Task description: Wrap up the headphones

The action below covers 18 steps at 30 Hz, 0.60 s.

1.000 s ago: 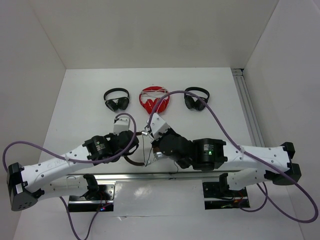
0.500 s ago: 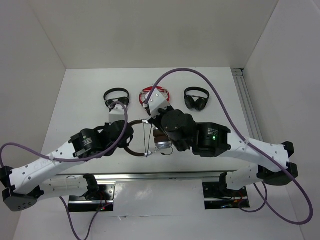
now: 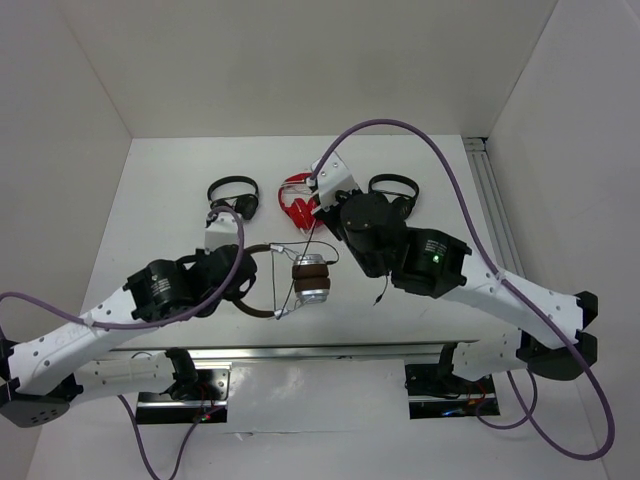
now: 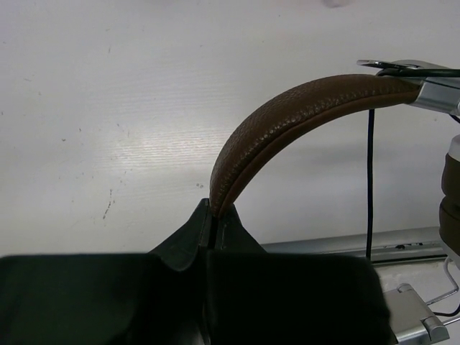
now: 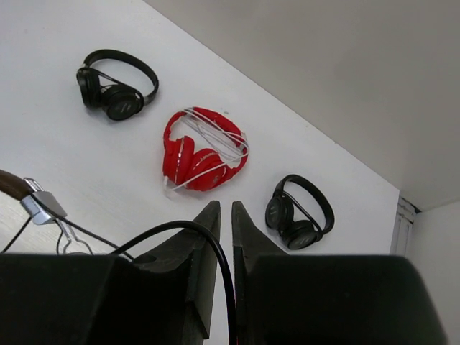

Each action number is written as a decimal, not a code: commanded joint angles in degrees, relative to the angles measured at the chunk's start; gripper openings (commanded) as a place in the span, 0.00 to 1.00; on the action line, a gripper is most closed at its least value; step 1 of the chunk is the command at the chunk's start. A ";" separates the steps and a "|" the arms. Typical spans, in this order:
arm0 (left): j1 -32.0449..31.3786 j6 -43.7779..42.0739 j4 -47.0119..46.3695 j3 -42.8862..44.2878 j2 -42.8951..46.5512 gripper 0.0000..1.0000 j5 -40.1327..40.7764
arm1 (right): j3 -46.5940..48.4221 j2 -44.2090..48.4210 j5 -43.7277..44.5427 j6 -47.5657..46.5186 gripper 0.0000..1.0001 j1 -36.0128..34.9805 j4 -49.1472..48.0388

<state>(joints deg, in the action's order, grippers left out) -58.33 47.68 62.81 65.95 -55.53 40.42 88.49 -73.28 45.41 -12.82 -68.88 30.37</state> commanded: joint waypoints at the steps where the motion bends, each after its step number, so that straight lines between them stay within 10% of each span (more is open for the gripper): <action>1: -0.30 -1.71 -0.32 2.43 2.17 0.00 -0.25 | -1.47 1.91 -3.82 -0.80 0.19 3.22 -4.97; 18: -0.30 -12.78 -6.56 1.37 2.97 0.00 -14.66 | -7.80 -0.20 -19.38 -0.28 0.14 15.18 -10.77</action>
<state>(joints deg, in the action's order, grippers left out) -58.33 38.57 58.85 66.02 -53.56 30.17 81.19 -72.73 29.04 -12.95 -54.89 25.08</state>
